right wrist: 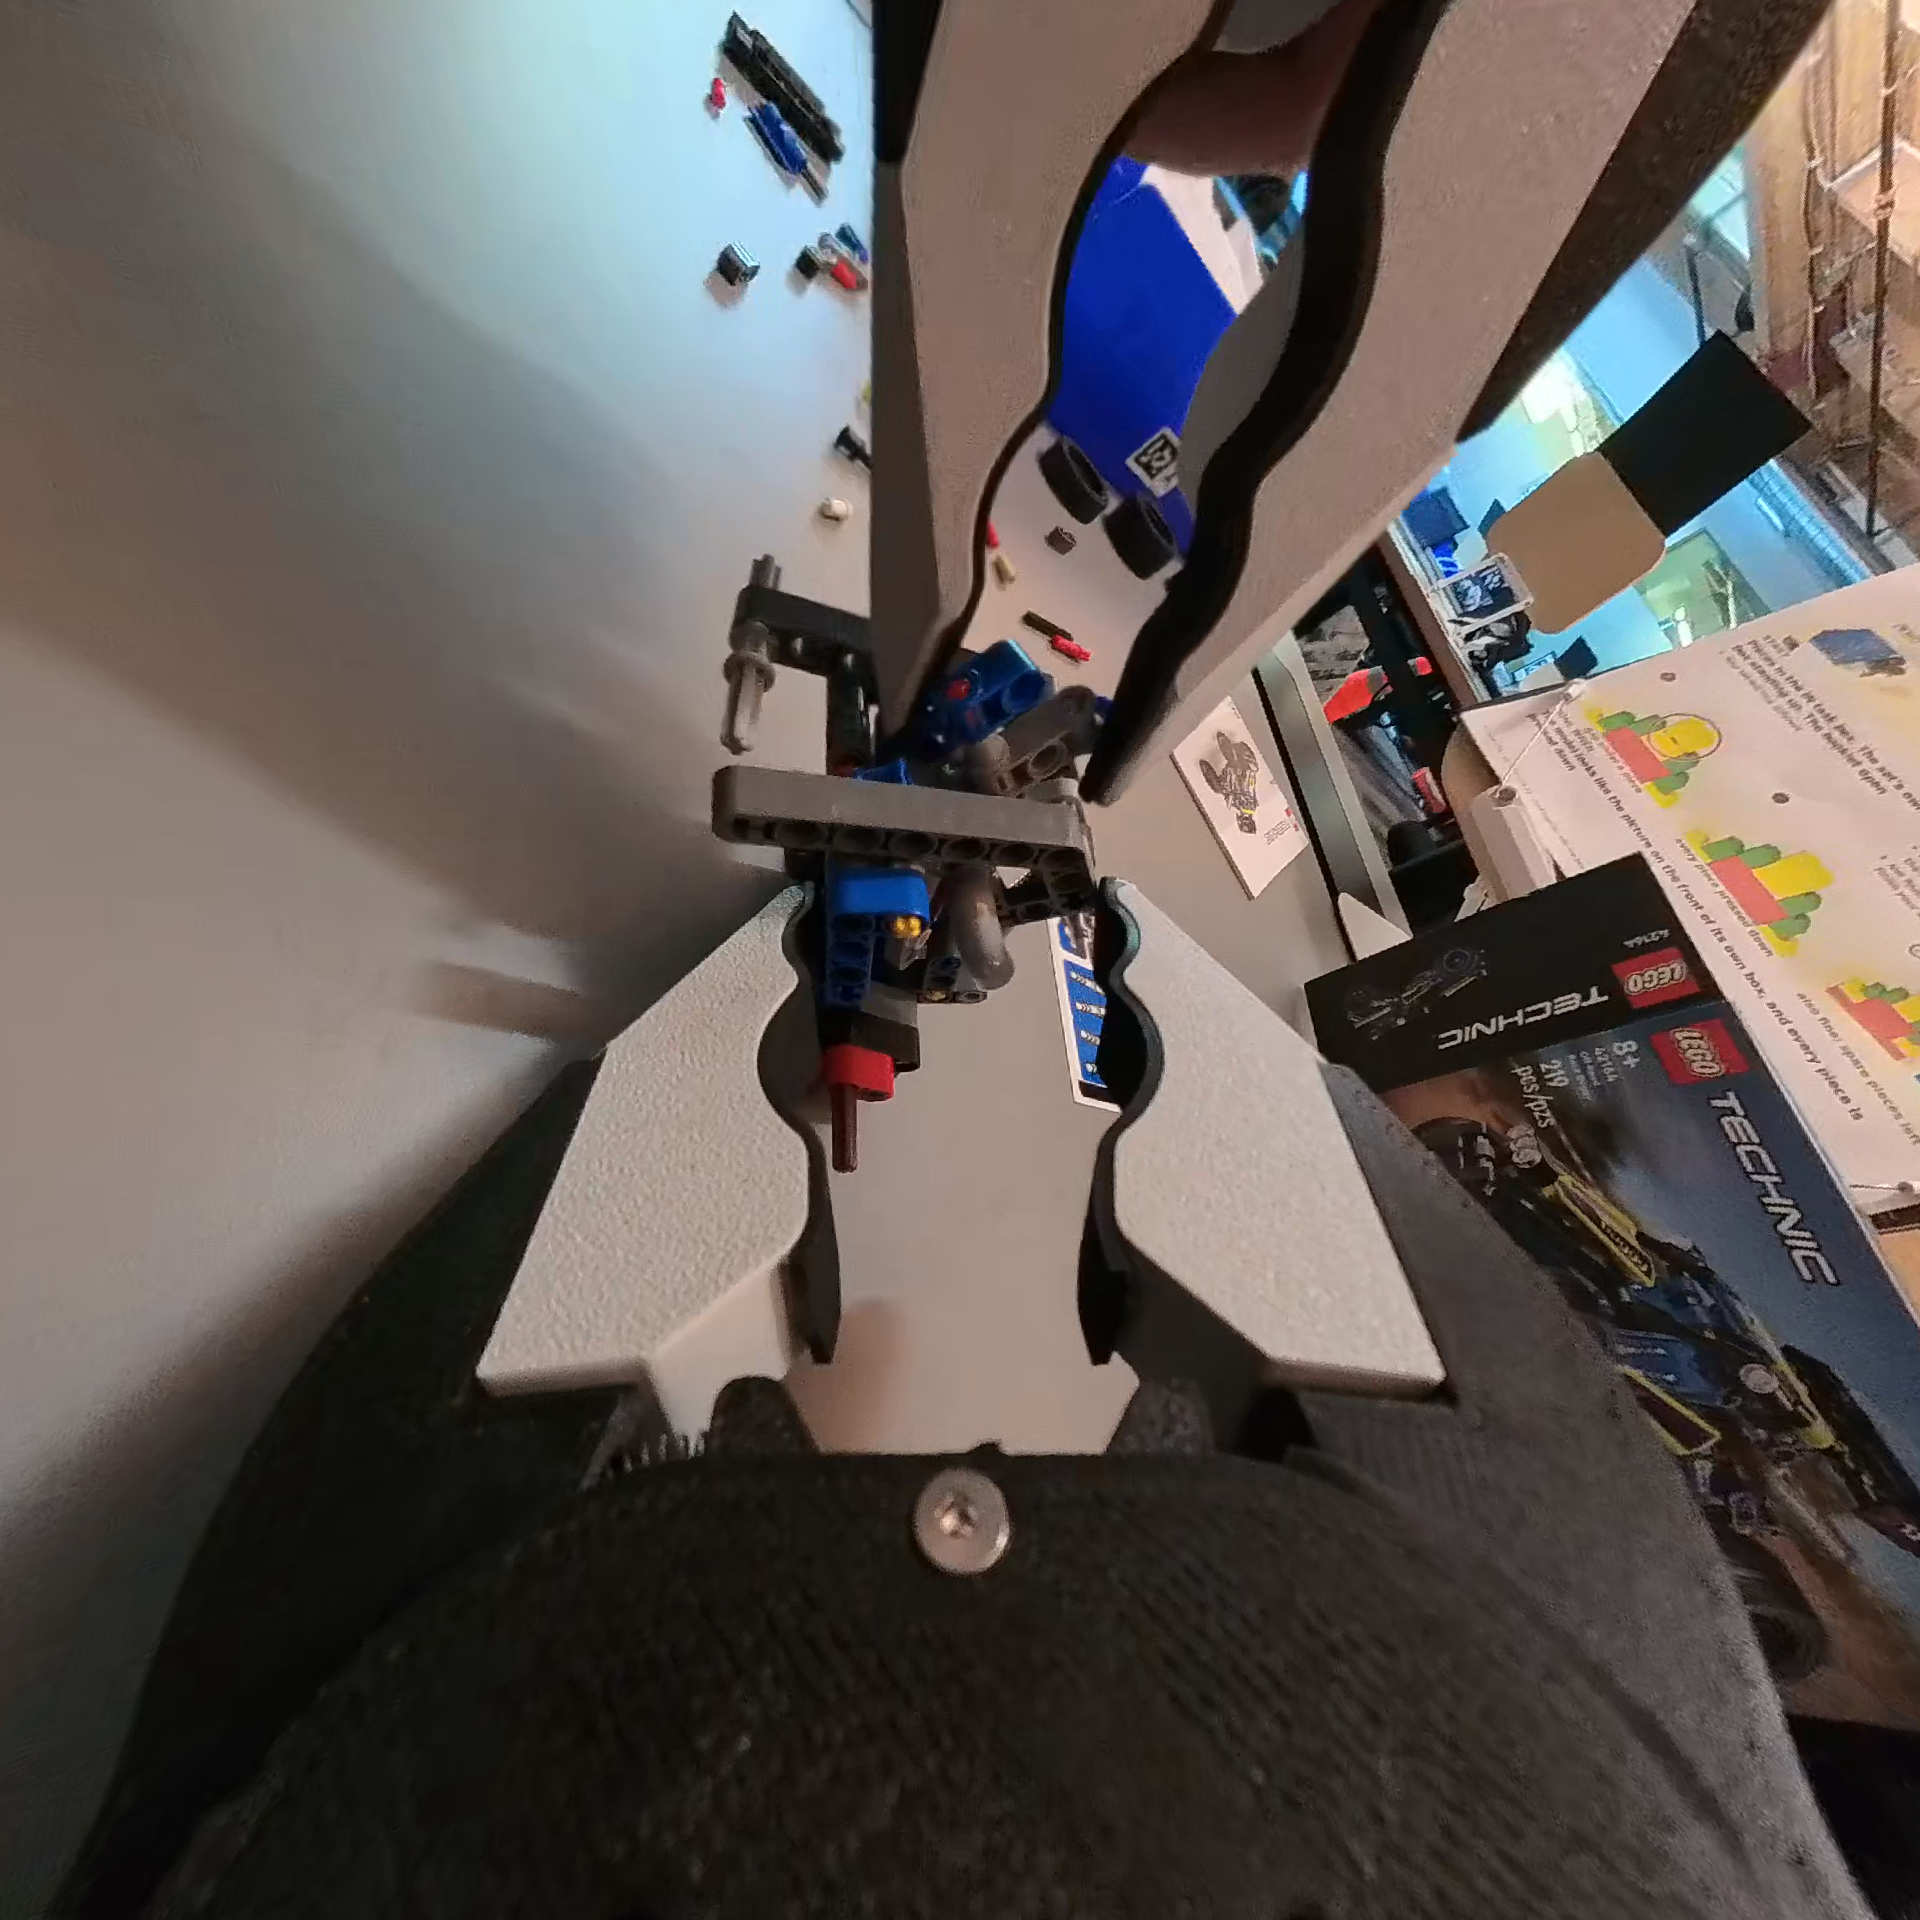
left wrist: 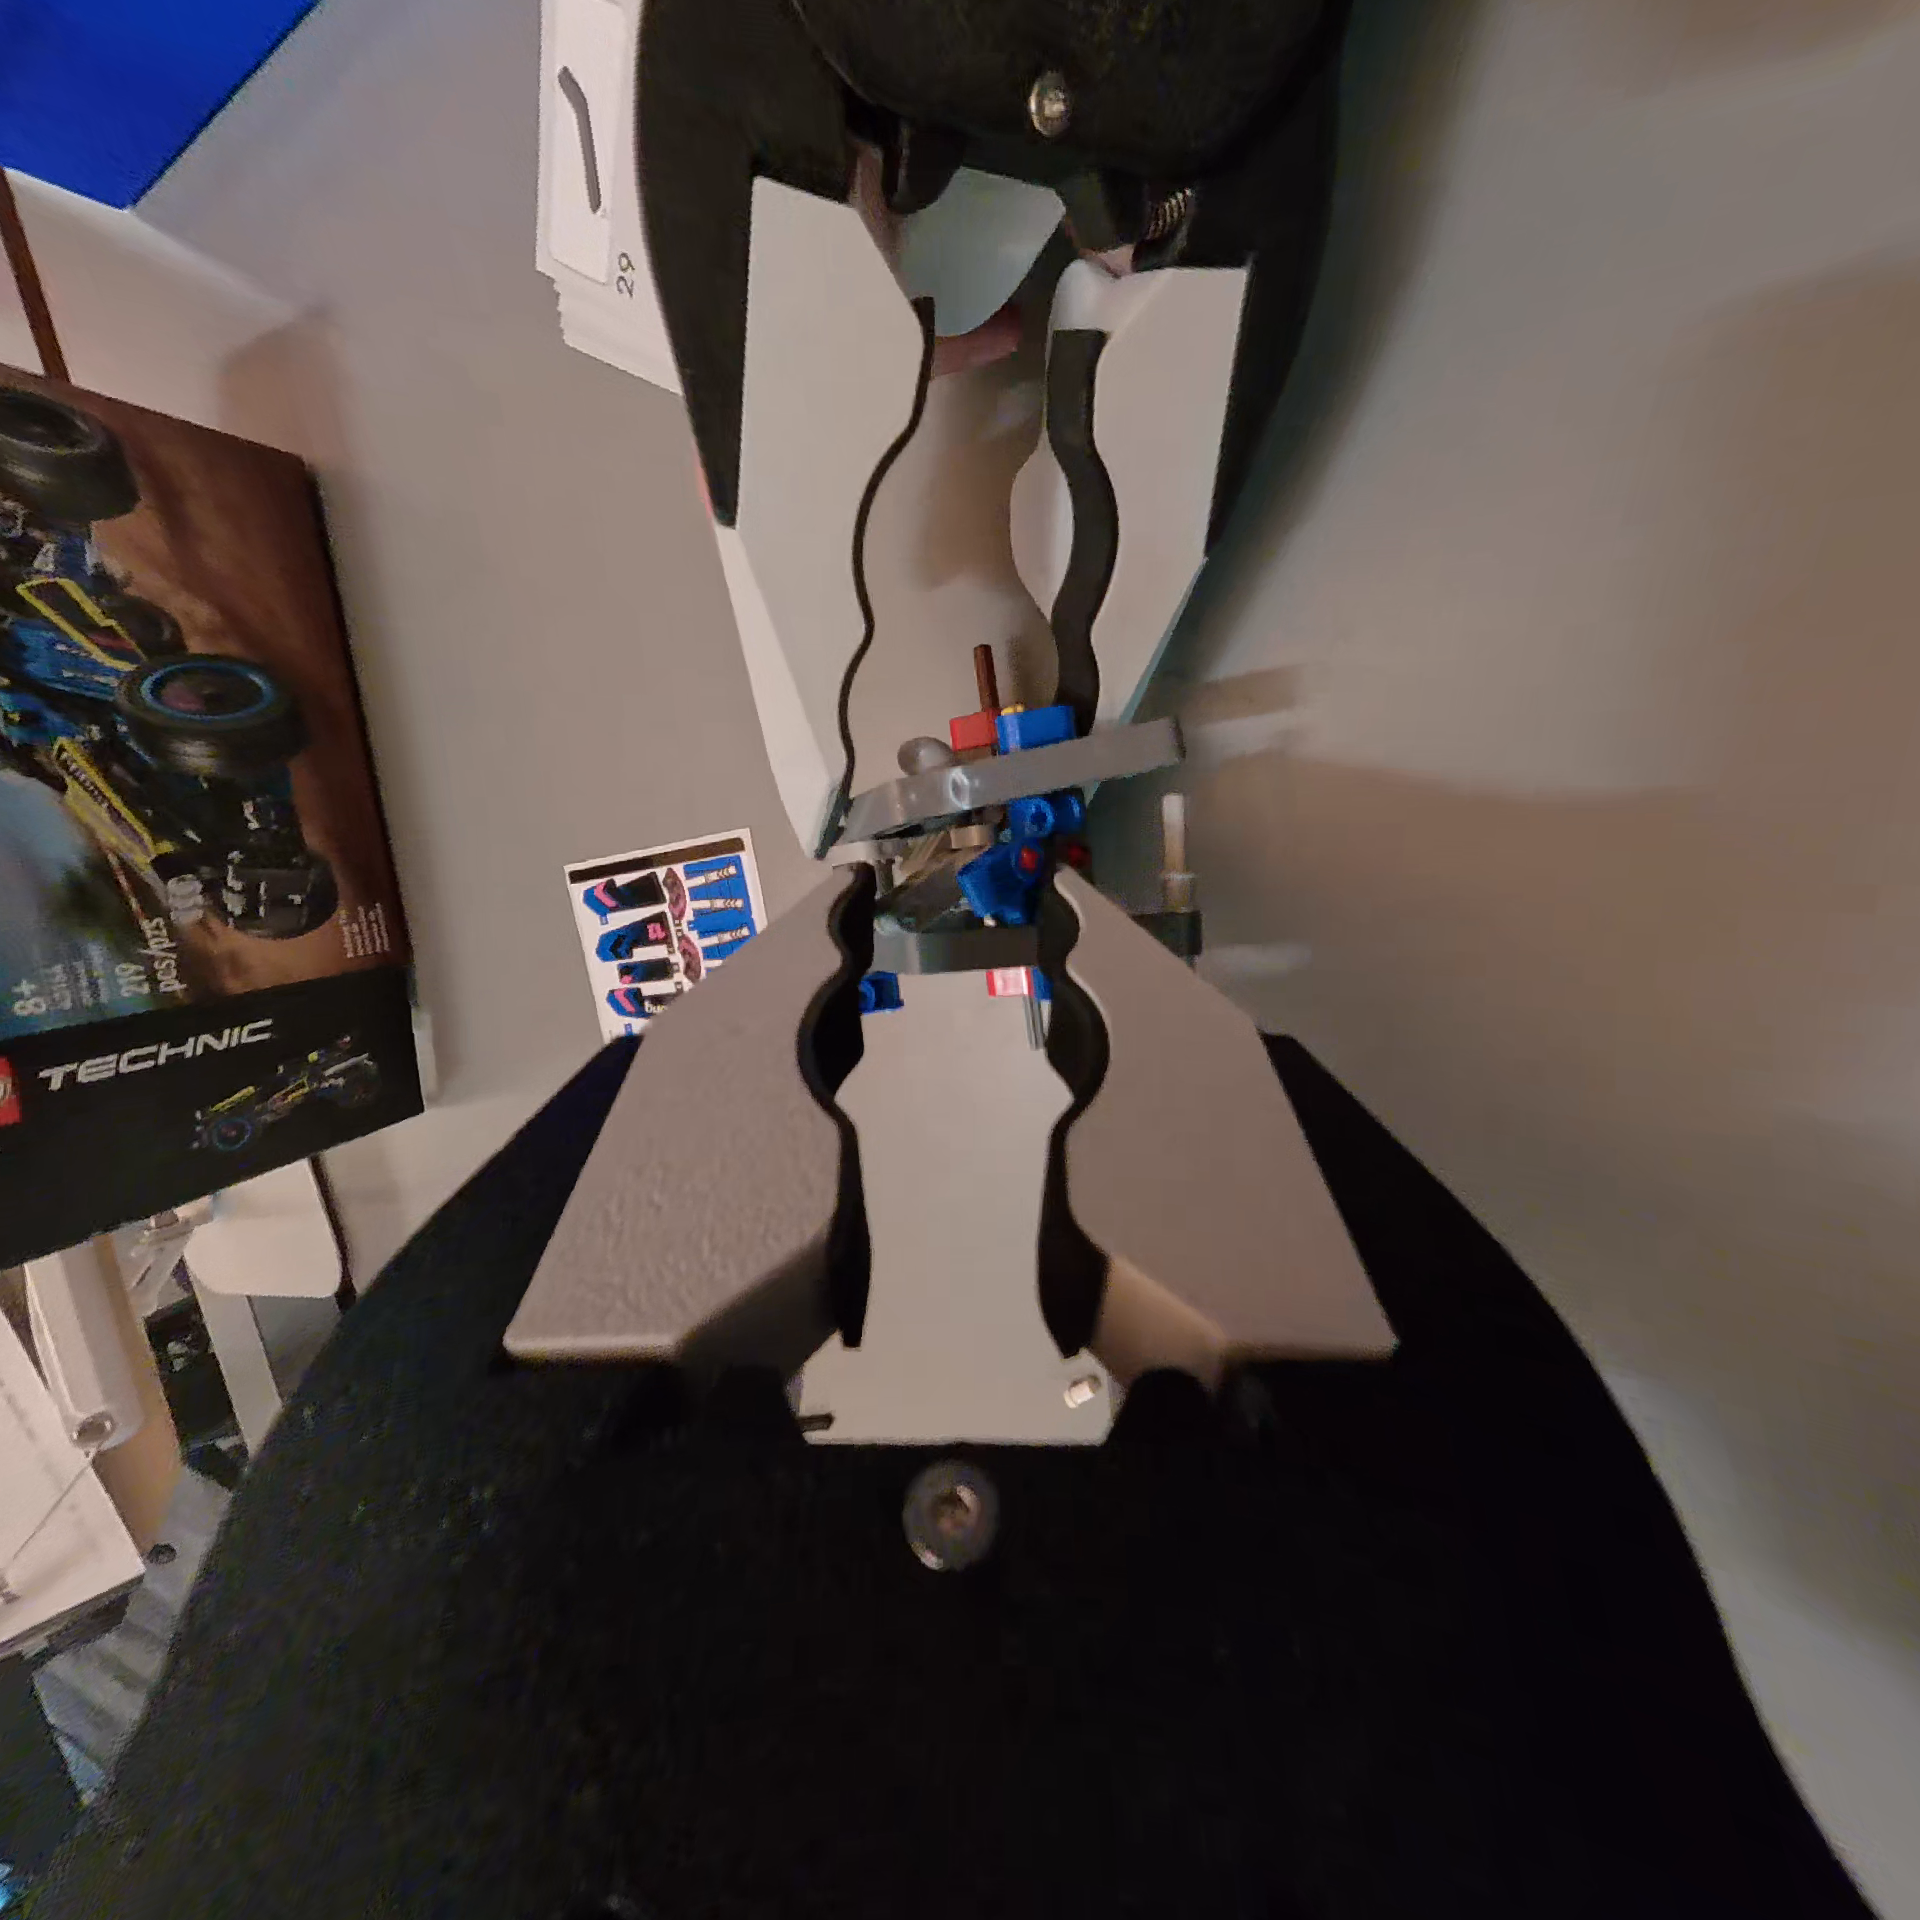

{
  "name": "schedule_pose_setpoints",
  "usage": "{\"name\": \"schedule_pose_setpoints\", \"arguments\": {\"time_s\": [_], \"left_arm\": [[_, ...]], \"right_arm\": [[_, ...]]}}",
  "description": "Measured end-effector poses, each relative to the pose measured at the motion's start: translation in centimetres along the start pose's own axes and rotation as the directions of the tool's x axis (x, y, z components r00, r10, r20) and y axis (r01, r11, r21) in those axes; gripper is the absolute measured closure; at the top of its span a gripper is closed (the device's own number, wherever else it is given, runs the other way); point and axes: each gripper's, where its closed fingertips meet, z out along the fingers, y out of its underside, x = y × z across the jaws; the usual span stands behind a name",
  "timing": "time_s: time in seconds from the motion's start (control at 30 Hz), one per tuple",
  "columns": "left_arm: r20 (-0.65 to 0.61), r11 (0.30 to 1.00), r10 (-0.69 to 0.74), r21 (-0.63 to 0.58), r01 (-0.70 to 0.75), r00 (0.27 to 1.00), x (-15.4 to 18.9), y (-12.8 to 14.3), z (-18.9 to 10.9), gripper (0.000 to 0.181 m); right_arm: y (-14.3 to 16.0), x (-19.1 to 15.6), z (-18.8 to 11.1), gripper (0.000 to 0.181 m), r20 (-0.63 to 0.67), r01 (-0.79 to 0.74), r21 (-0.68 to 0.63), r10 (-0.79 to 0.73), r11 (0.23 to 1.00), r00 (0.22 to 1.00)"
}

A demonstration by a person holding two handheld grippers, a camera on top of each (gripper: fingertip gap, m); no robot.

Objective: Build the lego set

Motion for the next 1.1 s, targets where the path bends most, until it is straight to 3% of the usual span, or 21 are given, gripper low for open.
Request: {"name": "schedule_pose_setpoints", "arguments": {"time_s": [0.23,0.5,0.63,0.83,0.97,1.1], "left_arm": [[-0.060,0.999,-0.040,0.025,0.042,0.997,-0.2,0.2,0.0,0.152],[-0.071,0.999,-0.052,0.000,0.052,0.996,0.5,0.3,0.0,0.134],[-0.059,0.998,-0.064,0.001,0.064,0.996,0.2,0.3,0.1,0.152],[-0.062,0.994,-0.106,0.022,0.108,0.992,0.1,0.3,0.2,0.152],[-0.022,0.984,-0.160,0.076,0.161,0.987,-0.2,0.4,-0.8,0.135],[0.092,0.993,-0.104,0.063,0.099,0.990,-0.3,-0.5,-1.1,0.130]], "right_arm": [[0.0,0.1,0.0,0.131,0.001,-0.034,0.014,0.034,0.999,0.999],[-0.1,0.1,0.0,0.131,0.003,-0.046,0.024,0.046,0.999,0.999],[-0.2,0.0,0.0,0.131,0.005,-0.038,0.028,0.038,0.999,0.999],[-0.1,0.0,-0.1,0.131,0.003,-0.046,0.029,0.046,0.999,0.999],[-0.3,0.0,-0.1,0.131,0.011,-0.078,0.038,0.078,0.996,0.997],[-0.2,0.1,-0.1,0.131,0.012,-0.083,0.038,0.082,0.996,0.997]]}}
